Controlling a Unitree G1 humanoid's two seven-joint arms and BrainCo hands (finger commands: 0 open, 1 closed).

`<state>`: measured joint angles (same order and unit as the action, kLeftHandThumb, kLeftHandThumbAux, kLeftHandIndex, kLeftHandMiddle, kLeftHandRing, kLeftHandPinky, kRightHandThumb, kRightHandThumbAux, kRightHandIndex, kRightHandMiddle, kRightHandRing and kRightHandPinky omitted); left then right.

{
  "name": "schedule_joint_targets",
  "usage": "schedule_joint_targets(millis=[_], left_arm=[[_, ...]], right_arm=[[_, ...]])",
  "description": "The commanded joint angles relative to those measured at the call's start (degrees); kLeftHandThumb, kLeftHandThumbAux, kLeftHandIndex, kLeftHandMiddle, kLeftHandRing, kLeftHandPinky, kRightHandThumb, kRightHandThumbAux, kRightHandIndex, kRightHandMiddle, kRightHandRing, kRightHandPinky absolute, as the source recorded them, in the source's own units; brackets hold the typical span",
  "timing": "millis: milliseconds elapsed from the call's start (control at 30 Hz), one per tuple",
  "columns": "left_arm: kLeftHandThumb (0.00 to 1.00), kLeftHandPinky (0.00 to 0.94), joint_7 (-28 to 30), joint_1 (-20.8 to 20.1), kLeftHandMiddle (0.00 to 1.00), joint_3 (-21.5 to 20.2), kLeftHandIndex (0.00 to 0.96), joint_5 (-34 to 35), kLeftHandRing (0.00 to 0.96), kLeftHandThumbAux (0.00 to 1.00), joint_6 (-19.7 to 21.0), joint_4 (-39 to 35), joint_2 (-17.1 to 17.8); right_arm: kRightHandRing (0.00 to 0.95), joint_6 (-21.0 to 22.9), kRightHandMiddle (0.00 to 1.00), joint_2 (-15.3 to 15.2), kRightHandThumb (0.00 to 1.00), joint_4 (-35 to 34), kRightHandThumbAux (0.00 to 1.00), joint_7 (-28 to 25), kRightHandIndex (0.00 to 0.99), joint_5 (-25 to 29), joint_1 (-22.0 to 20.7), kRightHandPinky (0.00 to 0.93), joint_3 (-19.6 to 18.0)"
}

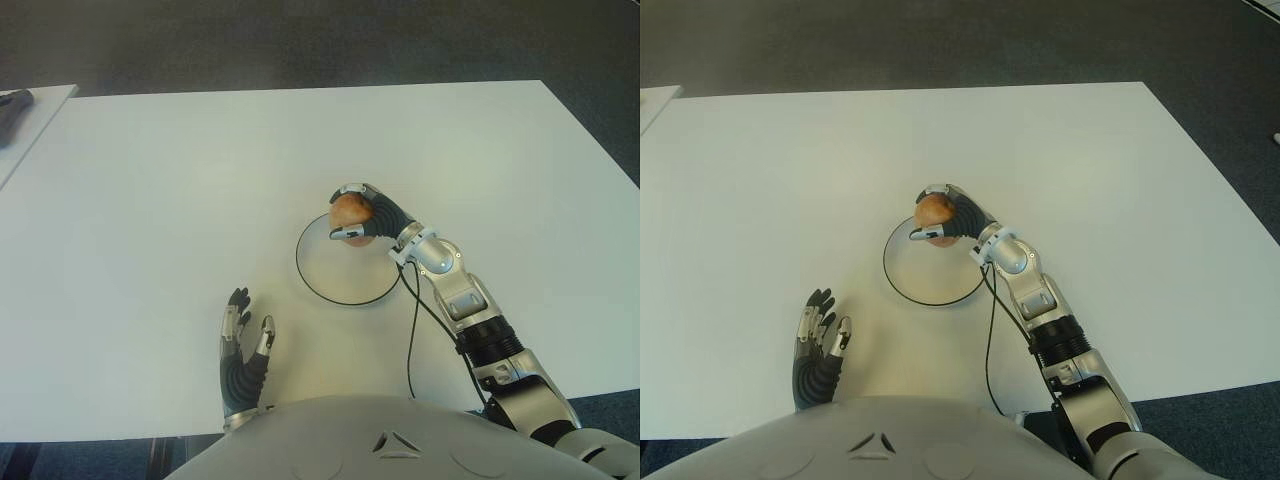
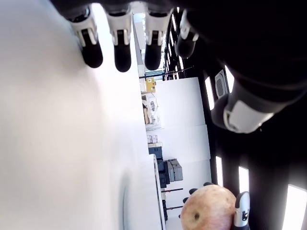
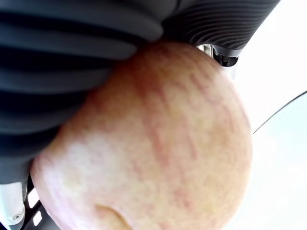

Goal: Put the apples into the plate.

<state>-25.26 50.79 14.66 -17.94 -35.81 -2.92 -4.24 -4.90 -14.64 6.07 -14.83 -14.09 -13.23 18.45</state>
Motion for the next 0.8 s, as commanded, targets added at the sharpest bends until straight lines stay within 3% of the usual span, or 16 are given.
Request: schedule_joint_targets(millis=[33, 67, 167, 267, 467, 800], left_arm=[[0.058, 0.175, -1.0, 1.0, 0.142, 0.2, 0.072, -0.6, 0.153, 0.520, 0.3, 0.9, -1.7], [0.061, 0.184, -1.3, 1.0, 0.149, 0.2, 0.074, -1.0, 0.161, 0.517, 0.3, 0.9, -1.8], [0.066, 0.193, -1.7, 0.8, 0.164, 0.2, 0.081, -1.4, 0.175, 0.511, 0.5, 0.9, -1.8], [0.068, 0.200, -1.6, 0.9, 0.172, 0.4, 0.085, -1.2, 0.181, 0.508, 0.8, 0.7, -1.6], [0.067, 0.178, -0.8, 0.9, 0.167, 0.6, 0.088, -0.4, 0.172, 0.521, 1.2, 0.4, -1.1], [0.066, 0.151, -0.9, 0.6, 0.135, 0.2, 0.076, 0.3, 0.140, 0.540, 1.2, 0.7, -1.2]], right_arm=[[0.537, 0.6, 0.561, 0.5, 0.687, -0.9, 0.721, -1.5, 0.425, 0.7, 0.4, 0.459, -0.1], [0.459, 0.8, 0.484, 0.6, 0.681, -0.8, 0.723, -1.7, 0.419, 0.9, 0.4, 0.391, -0.2], [0.321, 0.3, 0.335, 0.7, 0.358, 0.0, 0.617, -1.9, 0.269, 0.9, 0.2, 0.290, -0.5], [0.272, -0.3, 0.279, 0.7, 0.244, 0.6, 0.578, -1.8, 0.208, 0.7, 0.1, 0.260, -0.7], [0.242, -1.5, 0.228, 0.7, 0.190, 1.5, 0.565, -1.7, 0.142, 0.7, 0.1, 0.268, -1.0], [0.228, -2.8, 0.214, 0.7, 0.214, 1.0, 0.584, -1.1, 0.121, 0.6, 1.2, 0.255, -2.0]])
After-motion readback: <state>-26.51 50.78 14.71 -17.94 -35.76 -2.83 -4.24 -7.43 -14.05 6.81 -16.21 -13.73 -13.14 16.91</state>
